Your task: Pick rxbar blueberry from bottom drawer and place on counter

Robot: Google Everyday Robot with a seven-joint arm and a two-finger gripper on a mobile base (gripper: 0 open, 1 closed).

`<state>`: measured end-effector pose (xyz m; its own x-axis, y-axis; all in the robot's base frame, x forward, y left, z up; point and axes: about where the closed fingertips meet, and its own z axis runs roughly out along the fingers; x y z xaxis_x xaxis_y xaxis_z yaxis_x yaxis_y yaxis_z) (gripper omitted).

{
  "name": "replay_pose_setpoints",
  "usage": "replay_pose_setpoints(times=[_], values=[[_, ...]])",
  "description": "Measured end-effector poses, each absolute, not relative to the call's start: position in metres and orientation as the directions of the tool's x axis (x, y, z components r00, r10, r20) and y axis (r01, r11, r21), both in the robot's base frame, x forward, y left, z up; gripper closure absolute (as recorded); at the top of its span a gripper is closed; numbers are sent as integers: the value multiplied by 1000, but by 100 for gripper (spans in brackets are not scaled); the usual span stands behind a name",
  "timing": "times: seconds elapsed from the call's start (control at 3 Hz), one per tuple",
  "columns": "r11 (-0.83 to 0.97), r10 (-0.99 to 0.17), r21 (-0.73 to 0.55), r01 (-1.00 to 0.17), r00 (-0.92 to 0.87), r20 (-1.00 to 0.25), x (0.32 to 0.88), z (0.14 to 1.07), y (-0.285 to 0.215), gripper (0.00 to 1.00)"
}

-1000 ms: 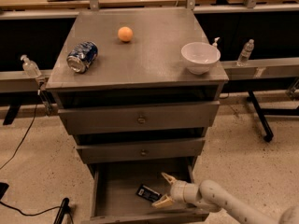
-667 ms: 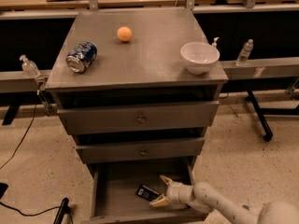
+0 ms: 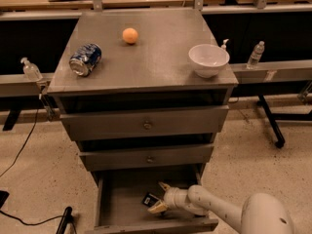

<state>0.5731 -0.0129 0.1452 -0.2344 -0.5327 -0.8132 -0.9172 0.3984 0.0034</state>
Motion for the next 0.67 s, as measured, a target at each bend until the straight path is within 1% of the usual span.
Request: replay_pose_setpoints(times=[0.33,0.67], values=[[387,-573,-11,-922,-231,-786,575,133,-2,30],[381,-615,-29,-924,-230,-754,571,122,-3,55]])
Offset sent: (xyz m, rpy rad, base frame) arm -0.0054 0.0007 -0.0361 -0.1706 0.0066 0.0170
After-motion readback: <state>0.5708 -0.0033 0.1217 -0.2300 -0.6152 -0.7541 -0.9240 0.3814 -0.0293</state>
